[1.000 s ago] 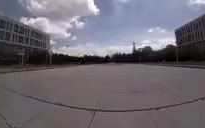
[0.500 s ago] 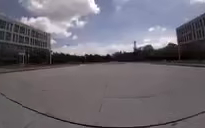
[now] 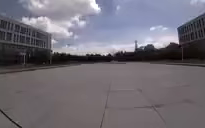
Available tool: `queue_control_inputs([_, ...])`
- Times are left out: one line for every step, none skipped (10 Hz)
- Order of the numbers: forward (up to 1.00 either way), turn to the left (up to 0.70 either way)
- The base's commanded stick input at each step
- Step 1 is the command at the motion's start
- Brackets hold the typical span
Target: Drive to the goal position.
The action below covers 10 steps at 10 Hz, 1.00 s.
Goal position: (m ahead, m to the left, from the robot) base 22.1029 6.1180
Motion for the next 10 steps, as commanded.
queue_control_inputs([0.7,0.0])
queue_control_inputs([0.7,0.0])
queue_control_inputs([0.7,0.0])
queue_control_inputs([0.7,0.0])
queue_control_inputs([0.7,0.0])
queue_control_inputs([0.7,0.0])
queue_control_inputs([0.7,0.0])
queue_control_inputs([0.7,0.0])
queue_control_inputs([0.7,0.0])
queue_control_inputs([0.7,0.0])
